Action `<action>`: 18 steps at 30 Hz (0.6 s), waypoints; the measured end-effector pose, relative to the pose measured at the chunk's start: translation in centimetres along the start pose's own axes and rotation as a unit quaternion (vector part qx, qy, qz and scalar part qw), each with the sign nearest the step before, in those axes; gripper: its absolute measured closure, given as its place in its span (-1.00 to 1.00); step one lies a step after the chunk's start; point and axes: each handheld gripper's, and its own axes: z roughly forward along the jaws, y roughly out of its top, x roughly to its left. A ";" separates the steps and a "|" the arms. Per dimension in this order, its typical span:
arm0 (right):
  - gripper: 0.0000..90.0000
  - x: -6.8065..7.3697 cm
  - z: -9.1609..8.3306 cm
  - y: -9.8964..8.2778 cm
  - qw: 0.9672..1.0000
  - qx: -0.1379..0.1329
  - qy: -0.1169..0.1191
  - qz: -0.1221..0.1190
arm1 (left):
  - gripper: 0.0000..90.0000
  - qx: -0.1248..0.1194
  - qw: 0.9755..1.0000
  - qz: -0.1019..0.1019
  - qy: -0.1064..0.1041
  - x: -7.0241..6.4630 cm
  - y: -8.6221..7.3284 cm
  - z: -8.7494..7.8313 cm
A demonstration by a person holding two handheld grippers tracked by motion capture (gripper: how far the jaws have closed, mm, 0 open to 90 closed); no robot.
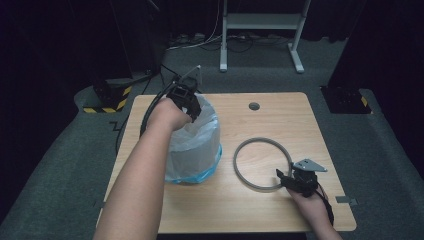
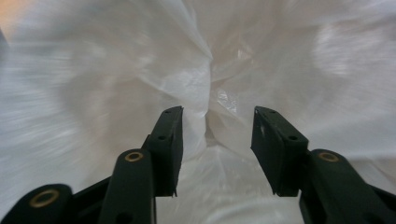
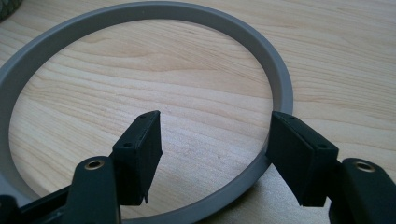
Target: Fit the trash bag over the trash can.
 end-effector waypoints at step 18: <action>-0.20 0.3 0.0 0.0 1.000 -0.003 0.003 0.001 | -0.34 0.018 0.999 -0.023 0.046 2.8 -3.1 -4.6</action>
